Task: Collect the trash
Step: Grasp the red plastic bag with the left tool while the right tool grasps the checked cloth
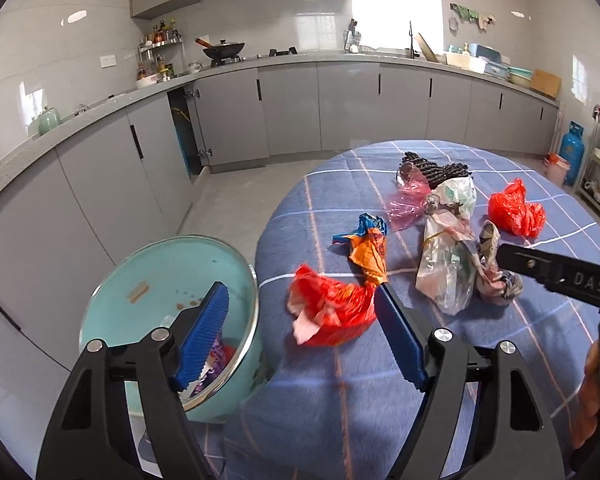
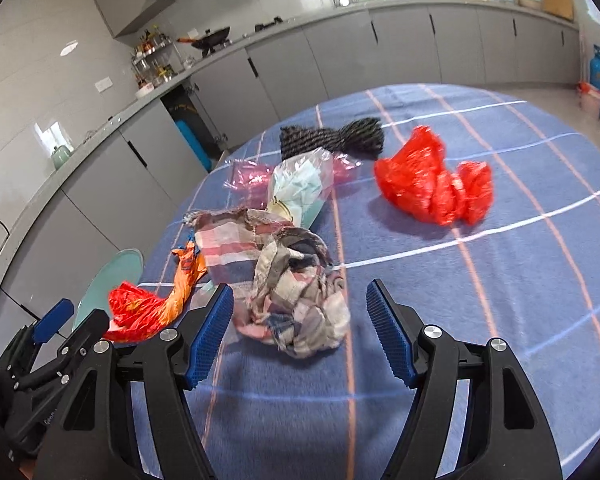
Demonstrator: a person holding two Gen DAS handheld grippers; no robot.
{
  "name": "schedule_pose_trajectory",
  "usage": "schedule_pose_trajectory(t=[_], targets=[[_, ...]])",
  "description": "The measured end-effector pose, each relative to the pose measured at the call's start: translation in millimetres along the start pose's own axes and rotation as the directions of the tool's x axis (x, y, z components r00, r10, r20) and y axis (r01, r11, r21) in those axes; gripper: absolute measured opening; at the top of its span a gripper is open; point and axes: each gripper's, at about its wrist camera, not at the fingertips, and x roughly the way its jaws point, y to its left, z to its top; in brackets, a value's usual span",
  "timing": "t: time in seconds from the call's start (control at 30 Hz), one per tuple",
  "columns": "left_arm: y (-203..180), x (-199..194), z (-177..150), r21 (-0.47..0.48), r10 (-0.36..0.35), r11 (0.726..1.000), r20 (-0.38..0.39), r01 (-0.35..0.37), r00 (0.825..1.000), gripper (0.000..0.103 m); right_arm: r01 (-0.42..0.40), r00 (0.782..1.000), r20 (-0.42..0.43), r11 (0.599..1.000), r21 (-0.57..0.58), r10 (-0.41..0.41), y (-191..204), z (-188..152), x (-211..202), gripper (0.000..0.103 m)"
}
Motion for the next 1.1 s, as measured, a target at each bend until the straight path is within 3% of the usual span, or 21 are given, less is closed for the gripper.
schedule_pose_trajectory(t=[0.17,0.3,0.5,0.53,0.7,0.97,1.03,1.07,1.1], targets=[[-11.6,18.4,-0.8,0.011,-0.051,0.999,-0.04,0.051,0.998,0.056,-0.018,0.998,-0.052,1.0,0.013,0.019,2.0,4.0,18.6,0.069],[-17.9,28.5,-5.0,0.007,-0.088,0.996,-0.067,0.089,0.994,0.043,-0.019,0.998,-0.064,1.0,0.017,0.02,0.1,2.5,22.5,0.046],[-23.8,28.9,-7.9,0.006,-0.127,0.992,-0.054,0.128,0.99,0.025,-0.038,0.998,-0.038,0.999,0.029,0.039,-6.8,-0.8,7.7,0.021],[-24.0,27.9,-7.8,0.004,-0.137,0.991,-0.052,0.137,0.989,0.02,-0.04,0.999,-0.033,0.999,0.03,0.041,-5.8,-1.4,5.6,0.02],[-20.8,19.6,-8.9,-0.02,-0.165,0.986,-0.046,0.165,0.985,0.016,-0.041,0.999,0.019,0.999,0.016,0.04,-3.5,-6.8,-17.6,0.01],[-19.1,-3.4,-17.7,-0.03,-0.197,0.98,-0.02,0.196,0.98,0.015,-0.006,0.998,0.059,1.0,-0.025,0.007,0.4,-13.0,-37.6,0.014],[-17.8,-6.3,-20.3,-0.032,-0.195,0.98,-0.019,0.194,0.981,0.015,-0.006,0.999,0.047,1.0,-0.009,0.007,-1.0,-14.2,-34.3,0.029],[-17.0,-7.5,-21.5,-0.034,-0.196,0.98,-0.018,0.195,0.98,0.015,-0.005,0.999,0.04,1.0,0.0,0.005,-2.5,-14.6,-32.3,0.046],[-15.6,-8.4,-22.8,-0.037,-0.198,0.98,-0.018,0.197,0.98,0.015,0.003,0.999,0.036,1.0,0.005,-0.003,-3.1,-15.4,-29.9,0.053]])
